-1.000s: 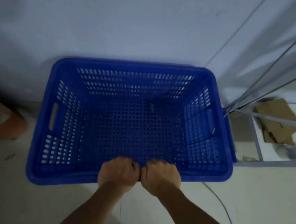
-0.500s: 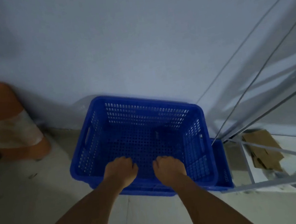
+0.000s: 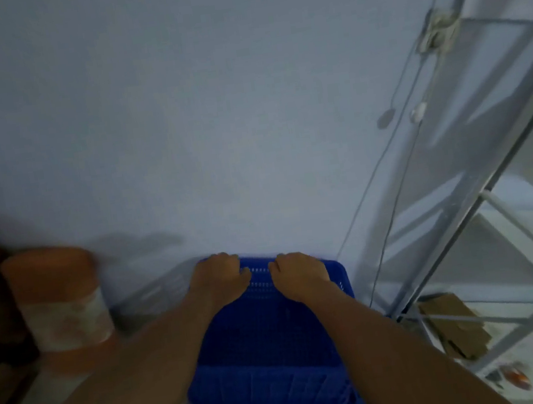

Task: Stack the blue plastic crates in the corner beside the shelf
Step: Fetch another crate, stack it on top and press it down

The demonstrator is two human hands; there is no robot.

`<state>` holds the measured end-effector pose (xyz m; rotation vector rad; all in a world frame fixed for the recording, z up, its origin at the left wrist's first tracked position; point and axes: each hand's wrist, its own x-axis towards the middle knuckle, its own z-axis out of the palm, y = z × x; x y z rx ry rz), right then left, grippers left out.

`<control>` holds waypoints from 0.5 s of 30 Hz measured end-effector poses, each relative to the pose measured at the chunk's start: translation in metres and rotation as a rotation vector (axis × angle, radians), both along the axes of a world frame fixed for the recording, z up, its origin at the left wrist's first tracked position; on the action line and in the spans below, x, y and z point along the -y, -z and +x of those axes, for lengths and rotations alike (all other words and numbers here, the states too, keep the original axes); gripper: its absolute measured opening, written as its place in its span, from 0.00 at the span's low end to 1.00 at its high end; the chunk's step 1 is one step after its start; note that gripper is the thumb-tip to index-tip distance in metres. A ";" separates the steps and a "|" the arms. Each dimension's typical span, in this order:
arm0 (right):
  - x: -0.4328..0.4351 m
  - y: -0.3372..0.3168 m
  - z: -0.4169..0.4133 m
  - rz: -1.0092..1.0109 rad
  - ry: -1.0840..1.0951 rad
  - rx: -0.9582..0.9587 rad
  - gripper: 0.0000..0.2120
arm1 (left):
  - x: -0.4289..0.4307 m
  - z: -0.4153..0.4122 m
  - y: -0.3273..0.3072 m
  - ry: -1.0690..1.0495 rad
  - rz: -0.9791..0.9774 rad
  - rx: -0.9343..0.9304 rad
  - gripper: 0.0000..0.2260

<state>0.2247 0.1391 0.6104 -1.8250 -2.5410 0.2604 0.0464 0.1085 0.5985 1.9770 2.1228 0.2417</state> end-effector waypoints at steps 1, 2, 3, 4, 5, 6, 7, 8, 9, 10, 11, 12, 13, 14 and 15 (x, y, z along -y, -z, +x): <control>0.006 -0.016 -0.002 0.026 -0.018 -0.006 0.23 | 0.009 -0.002 -0.016 -0.009 0.026 -0.030 0.15; 0.012 -0.030 -0.004 0.046 -0.038 -0.006 0.23 | 0.019 -0.004 -0.032 -0.020 0.044 -0.068 0.15; 0.018 -0.045 -0.006 0.063 -0.060 -0.005 0.23 | 0.031 -0.005 -0.047 -0.039 0.066 -0.105 0.17; 0.025 -0.057 -0.009 0.081 -0.084 -0.009 0.23 | 0.045 -0.006 -0.061 -0.072 0.084 -0.134 0.19; 0.033 -0.069 -0.012 0.102 -0.109 -0.017 0.22 | 0.059 -0.009 -0.073 -0.109 0.106 -0.151 0.20; 0.041 -0.080 -0.017 0.123 -0.137 -0.029 0.22 | 0.075 -0.013 -0.084 -0.149 0.122 -0.164 0.20; 0.051 -0.090 -0.022 0.144 -0.166 -0.043 0.22 | 0.092 -0.017 -0.094 -0.184 0.138 -0.170 0.21; 0.062 -0.099 -0.028 0.166 -0.197 -0.059 0.23 | 0.111 -0.022 -0.103 -0.226 0.145 -0.172 0.21; 0.075 -0.107 -0.034 0.184 -0.230 -0.074 0.23 | 0.130 -0.027 -0.111 -0.259 0.154 -0.178 0.21; 0.089 -0.114 -0.041 0.200 -0.264 -0.088 0.23 | 0.151 -0.031 -0.120 -0.298 0.150 -0.188 0.21; 0.103 -0.121 -0.049 0.211 -0.299 -0.100 0.23 | 0.170 -0.036 -0.127 -0.334 0.153 -0.206 0.21; 0.117 -0.127 -0.057 0.220 -0.336 -0.112 0.23 | 0.192 -0.039 -0.137 -0.378 0.142 -0.233 0.21; 0.132 -0.134 -0.067 0.227 -0.373 -0.124 0.23 | 0.213 -0.045 -0.145 -0.417 0.146 -0.261 0.21; 0.148 -0.139 -0.077 0.230 -0.409 -0.136 0.23 | 0.238 -0.050 -0.154 -0.466 0.141 -0.262 0.21; 0.164 -0.145 -0.088 0.231 -0.449 -0.146 0.23 | 0.262 -0.057 -0.159 -0.504 0.144 -0.241 0.21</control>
